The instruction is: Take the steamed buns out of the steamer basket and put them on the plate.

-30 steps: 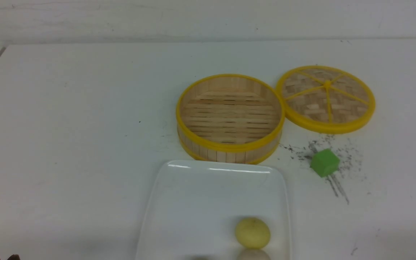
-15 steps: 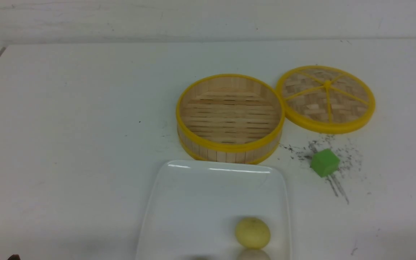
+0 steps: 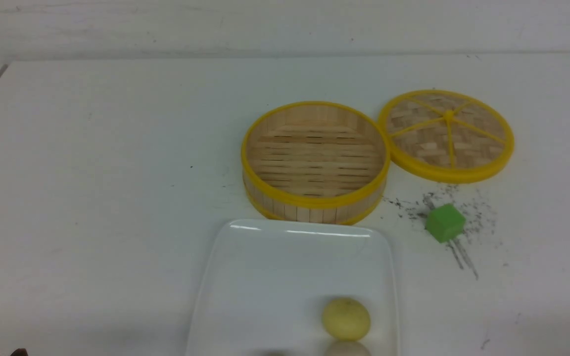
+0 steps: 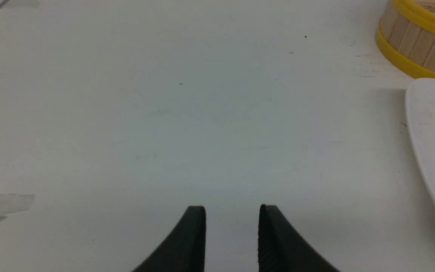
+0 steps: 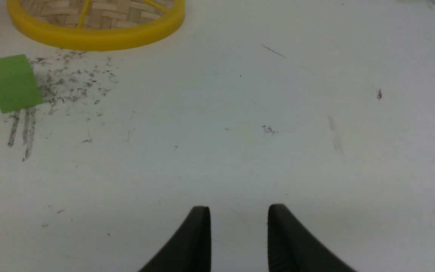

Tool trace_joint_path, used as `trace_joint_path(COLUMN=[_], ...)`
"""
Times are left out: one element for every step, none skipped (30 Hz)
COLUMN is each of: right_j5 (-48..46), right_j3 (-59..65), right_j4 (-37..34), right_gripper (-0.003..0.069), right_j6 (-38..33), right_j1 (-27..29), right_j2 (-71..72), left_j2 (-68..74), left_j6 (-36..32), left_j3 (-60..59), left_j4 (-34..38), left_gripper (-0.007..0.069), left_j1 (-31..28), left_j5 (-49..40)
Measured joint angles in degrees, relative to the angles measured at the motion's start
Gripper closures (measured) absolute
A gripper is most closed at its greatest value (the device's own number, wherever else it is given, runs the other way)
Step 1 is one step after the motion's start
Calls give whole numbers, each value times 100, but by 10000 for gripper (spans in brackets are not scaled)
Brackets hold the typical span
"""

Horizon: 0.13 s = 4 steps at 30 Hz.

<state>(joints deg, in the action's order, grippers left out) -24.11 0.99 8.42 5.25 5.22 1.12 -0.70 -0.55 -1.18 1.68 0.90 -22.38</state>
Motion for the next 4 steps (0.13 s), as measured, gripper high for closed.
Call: trace_joint_path(right_j5=[0, 0, 0, 0], right_j3=[0, 0, 0, 0], right_j4=[0, 0, 0, 0], right_gripper=[419, 419, 419, 419], right_j6=[0, 0, 0, 0], right_j1=[0, 0, 0, 0], right_j2=[0, 0, 0, 0], left_j2=[0, 0, 0, 0], left_j6=[0, 0, 0, 0], left_j3=[0, 0, 0, 0], left_j4=[0, 0, 0, 0], left_gripper=[389, 389, 389, 389], left_j1=[0, 0, 0, 0], left_j5=[0, 0, 0, 0])
